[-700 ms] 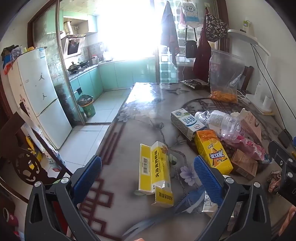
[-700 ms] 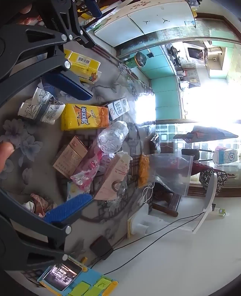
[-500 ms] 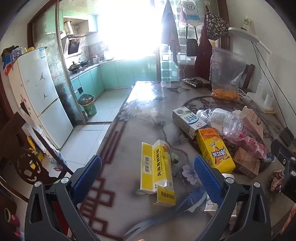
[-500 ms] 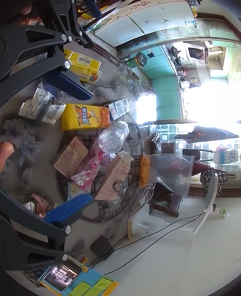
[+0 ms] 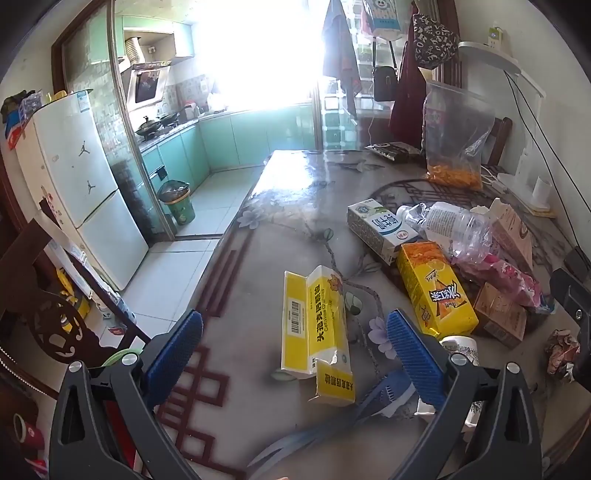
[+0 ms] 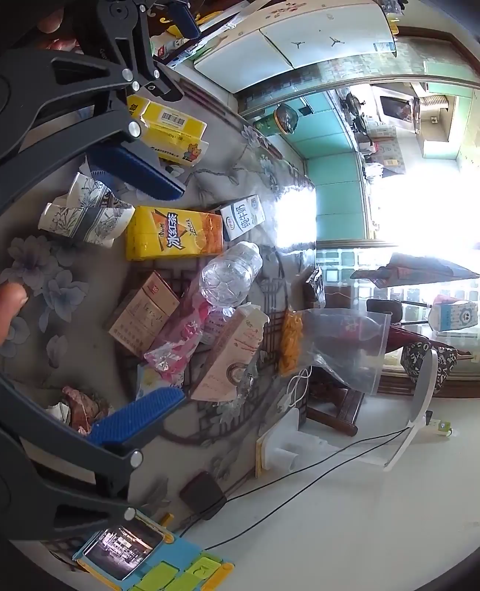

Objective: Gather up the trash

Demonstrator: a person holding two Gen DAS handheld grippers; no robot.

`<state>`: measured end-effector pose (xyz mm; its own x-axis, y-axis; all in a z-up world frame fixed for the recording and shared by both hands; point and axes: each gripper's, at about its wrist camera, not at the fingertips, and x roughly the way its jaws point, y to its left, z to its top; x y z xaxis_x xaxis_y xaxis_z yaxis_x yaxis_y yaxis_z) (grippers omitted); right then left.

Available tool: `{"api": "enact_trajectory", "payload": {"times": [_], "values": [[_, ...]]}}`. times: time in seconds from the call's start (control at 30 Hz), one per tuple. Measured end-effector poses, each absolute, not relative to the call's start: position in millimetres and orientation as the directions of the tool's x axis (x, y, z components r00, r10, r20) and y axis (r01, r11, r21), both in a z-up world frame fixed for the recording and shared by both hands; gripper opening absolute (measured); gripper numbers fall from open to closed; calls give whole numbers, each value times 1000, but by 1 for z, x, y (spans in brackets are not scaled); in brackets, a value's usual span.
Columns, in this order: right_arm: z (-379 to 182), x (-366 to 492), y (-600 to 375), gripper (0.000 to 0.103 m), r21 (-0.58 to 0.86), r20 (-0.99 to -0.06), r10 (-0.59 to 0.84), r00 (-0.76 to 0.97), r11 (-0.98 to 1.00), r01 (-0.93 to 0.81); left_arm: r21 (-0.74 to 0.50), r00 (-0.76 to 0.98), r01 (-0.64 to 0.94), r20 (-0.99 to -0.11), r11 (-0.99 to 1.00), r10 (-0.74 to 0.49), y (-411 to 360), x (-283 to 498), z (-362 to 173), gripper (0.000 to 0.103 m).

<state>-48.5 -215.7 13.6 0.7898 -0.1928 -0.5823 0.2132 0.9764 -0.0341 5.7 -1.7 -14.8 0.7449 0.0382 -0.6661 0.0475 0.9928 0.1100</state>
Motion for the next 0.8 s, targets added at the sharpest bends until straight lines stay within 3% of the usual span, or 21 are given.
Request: {"api": "enact_trajectory", "payload": {"times": [0.8], "values": [[10,-46,-215,100,-54,-589,-204,782,975,214,110,731,39,-681,993,47,3,7,-19,96]]}}
